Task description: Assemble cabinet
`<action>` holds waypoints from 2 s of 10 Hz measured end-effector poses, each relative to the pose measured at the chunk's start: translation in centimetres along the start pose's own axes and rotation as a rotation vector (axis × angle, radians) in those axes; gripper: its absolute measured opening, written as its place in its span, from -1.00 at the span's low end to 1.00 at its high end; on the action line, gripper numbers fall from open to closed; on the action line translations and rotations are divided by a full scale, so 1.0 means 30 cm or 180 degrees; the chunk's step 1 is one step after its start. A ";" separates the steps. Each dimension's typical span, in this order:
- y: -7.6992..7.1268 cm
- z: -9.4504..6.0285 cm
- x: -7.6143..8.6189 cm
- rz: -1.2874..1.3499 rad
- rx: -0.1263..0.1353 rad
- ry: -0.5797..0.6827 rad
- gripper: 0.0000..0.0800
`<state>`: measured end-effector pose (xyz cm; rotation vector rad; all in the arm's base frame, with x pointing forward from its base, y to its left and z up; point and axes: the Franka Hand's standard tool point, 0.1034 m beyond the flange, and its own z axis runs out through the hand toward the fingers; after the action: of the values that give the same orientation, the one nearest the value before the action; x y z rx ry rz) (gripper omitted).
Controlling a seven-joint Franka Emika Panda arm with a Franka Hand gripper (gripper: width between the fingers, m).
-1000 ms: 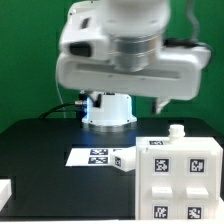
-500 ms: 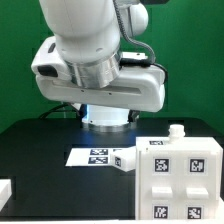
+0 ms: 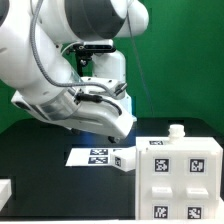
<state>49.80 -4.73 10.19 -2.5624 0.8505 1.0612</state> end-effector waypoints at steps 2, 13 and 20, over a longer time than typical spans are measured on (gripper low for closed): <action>0.016 0.012 -0.015 0.0025 -0.0018 -0.0178 0.99; 0.020 0.269 -0.068 0.0650 0.0251 -0.0743 0.99; 0.066 0.462 -0.057 0.0949 0.0524 -0.0796 0.99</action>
Offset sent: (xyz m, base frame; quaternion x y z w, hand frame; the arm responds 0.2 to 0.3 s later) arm -0.0242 0.0221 -0.0184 0.0556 -0.2303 0.1184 0.9643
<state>39.79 0.25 1.61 -2.1563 1.2183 1.3000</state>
